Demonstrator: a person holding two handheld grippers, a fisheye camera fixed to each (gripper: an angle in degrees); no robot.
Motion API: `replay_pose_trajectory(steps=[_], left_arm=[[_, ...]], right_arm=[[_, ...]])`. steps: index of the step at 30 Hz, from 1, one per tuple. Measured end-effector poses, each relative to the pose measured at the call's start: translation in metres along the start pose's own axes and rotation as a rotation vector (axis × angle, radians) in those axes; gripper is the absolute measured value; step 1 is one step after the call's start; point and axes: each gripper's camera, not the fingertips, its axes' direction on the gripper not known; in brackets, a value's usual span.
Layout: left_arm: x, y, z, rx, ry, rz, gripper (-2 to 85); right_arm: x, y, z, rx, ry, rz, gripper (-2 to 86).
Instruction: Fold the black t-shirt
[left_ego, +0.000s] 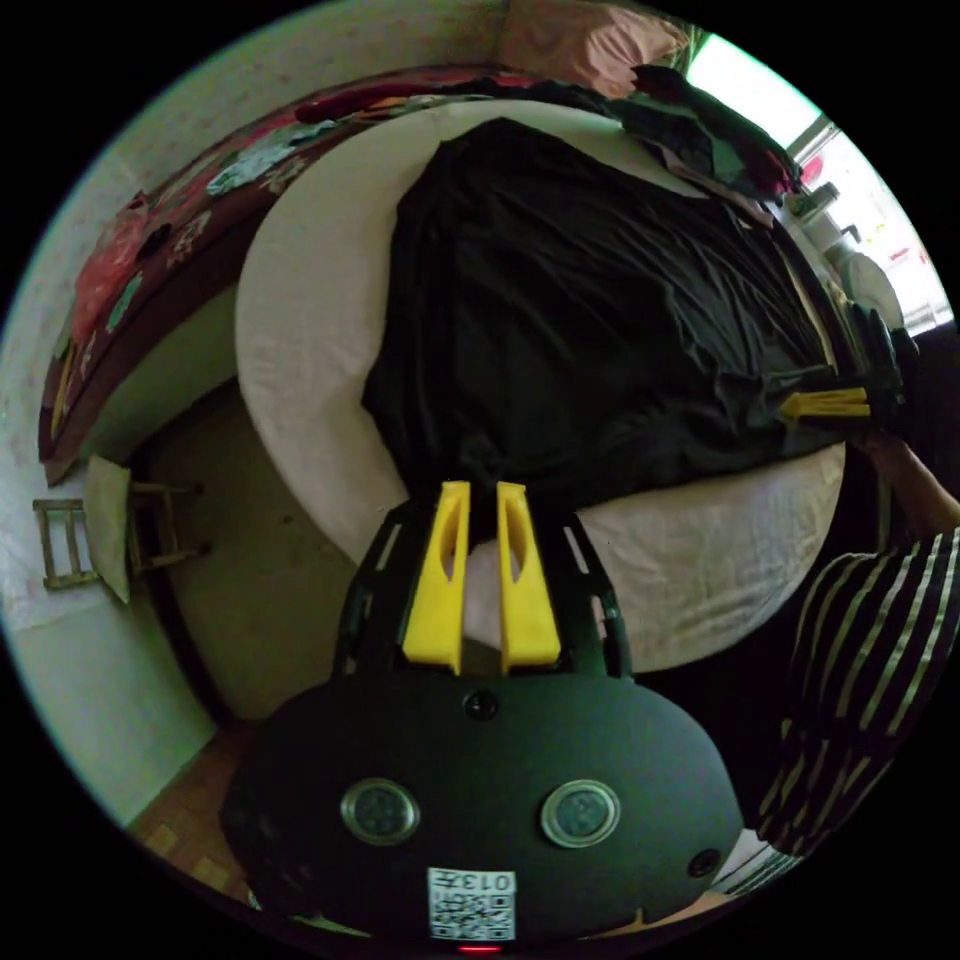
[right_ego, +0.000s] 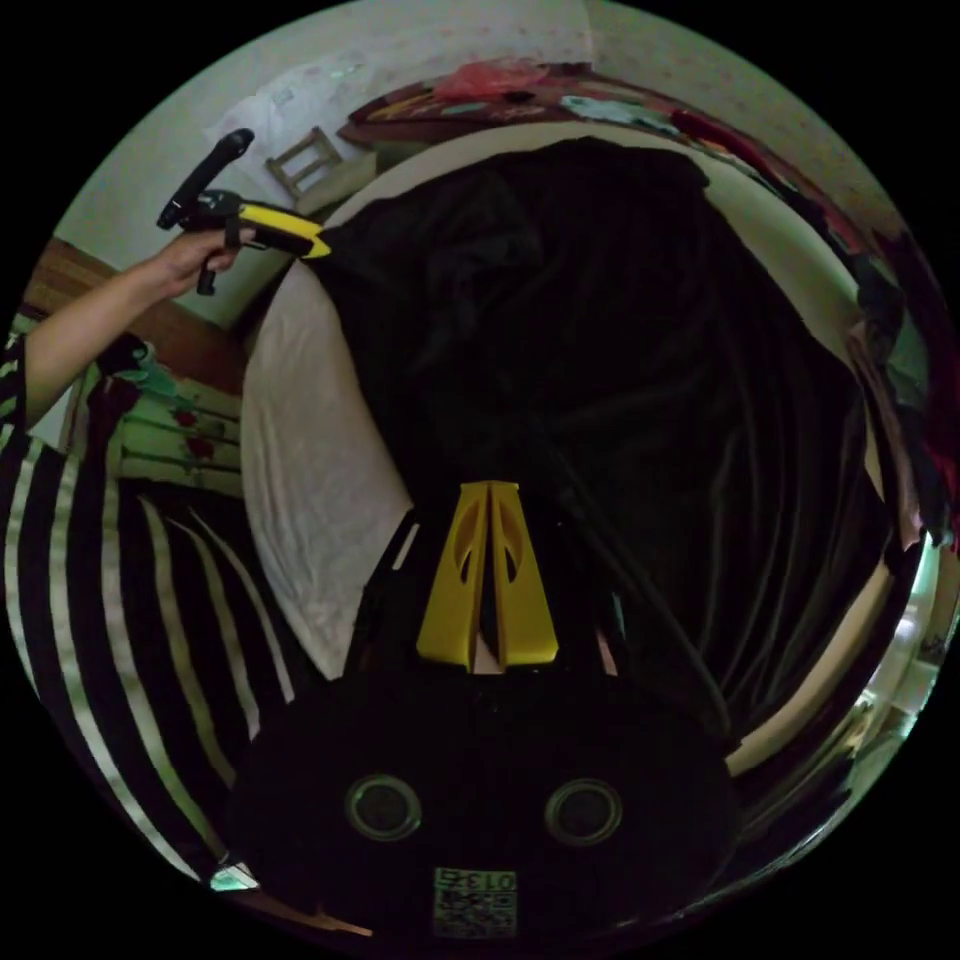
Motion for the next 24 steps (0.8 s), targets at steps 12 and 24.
replay_pose_trajectory(steps=[12,24], left_arm=[[-0.079,0.017,-0.049,0.046,0.098,0.041,7.6],[-0.024,-0.114,-0.079,0.285,-0.046,0.105,7.0]], right_arm=[[0.035,0.047,-0.051,0.061,0.136,0.274,0.4],[0.169,0.081,-0.099,0.194,0.310,0.690,5.7]])
